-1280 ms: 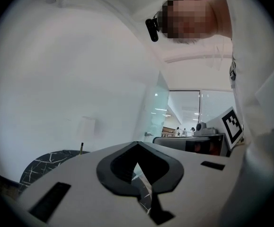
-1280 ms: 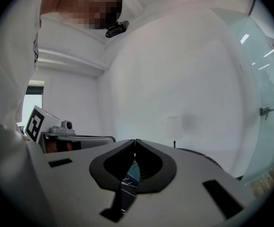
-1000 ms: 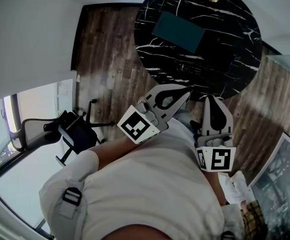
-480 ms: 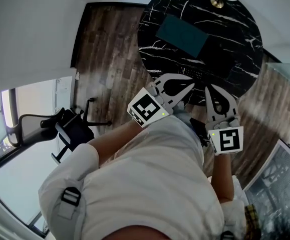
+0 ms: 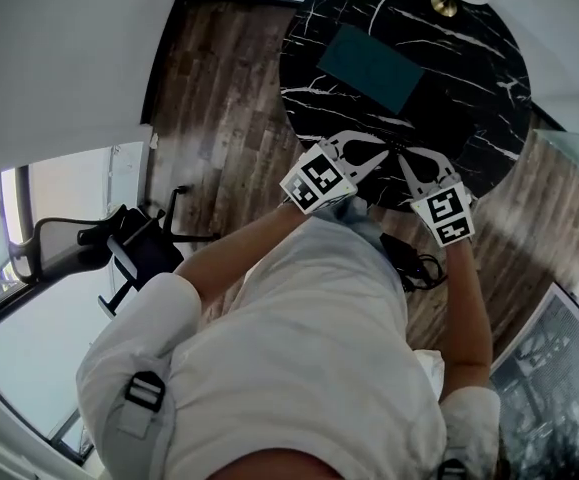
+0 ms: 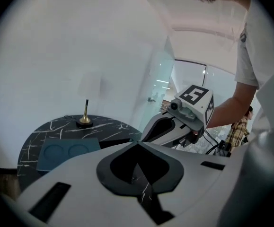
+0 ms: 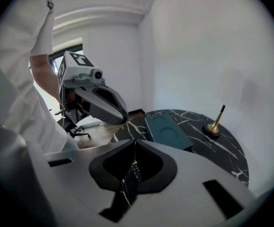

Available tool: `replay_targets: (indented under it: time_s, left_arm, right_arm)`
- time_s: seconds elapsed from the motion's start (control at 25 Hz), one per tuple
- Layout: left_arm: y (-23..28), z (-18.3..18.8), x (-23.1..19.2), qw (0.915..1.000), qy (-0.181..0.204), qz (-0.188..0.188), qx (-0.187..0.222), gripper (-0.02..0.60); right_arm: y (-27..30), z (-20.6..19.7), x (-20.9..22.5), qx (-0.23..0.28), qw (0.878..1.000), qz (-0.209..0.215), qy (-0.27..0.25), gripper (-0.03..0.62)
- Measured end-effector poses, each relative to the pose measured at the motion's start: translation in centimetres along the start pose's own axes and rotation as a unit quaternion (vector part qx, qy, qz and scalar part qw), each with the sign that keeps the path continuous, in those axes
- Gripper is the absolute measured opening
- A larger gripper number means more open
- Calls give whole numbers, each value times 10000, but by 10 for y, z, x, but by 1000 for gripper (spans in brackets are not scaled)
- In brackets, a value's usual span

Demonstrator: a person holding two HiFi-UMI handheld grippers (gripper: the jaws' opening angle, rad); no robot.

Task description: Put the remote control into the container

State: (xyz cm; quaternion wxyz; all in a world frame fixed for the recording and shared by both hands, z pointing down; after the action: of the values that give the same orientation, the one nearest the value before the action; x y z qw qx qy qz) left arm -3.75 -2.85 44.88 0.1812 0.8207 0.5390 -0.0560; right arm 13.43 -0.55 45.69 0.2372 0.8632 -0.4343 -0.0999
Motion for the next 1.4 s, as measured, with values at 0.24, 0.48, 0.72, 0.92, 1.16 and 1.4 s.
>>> replay_targets:
  time_s: [0.24,0.48,0.72,0.92,1.16,1.4]
  left_arm:
    - [13,-43,-26,9983,-351,168,-433,2]
    - [22,-88,-43,9948,-490,242,-860,2]
    - [23,-113,-56,9930,-488,357,-1012,2]
    - [25,-121,-59,9921,-539,374,-1071,2]
    - [25,-126,-59,9914,-629,350,-1091,2]
    - [25,-122,-59,9917,-596,301,-1095,2]
  right_arm:
    - [52,-57,5,-986,9933,568,-207,14]
    - [94,-97,5,-1760,9787,836,-652,118]
    - [124,-130,19,-2277,9672,771,-822,163]
    - [134,-142,24,-2437,9626,977,-661,187]
    - [140,-150,17,-2577,9560,1162,-780,186]
    - [135,-146,13,-2382,9614,1022,-921,101]
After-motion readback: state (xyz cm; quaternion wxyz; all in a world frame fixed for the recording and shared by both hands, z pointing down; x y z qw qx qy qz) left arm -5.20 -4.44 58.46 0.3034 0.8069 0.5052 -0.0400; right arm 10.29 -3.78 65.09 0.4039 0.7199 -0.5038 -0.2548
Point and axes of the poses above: the fingertips, and each gripper's own axes: y forward along the fingers, x to its right, z out of its top, the point moved 10 cm from there along -y, backward along the fingers, and after that the axes turned 11 degrees about x, right-handed, at the moved point
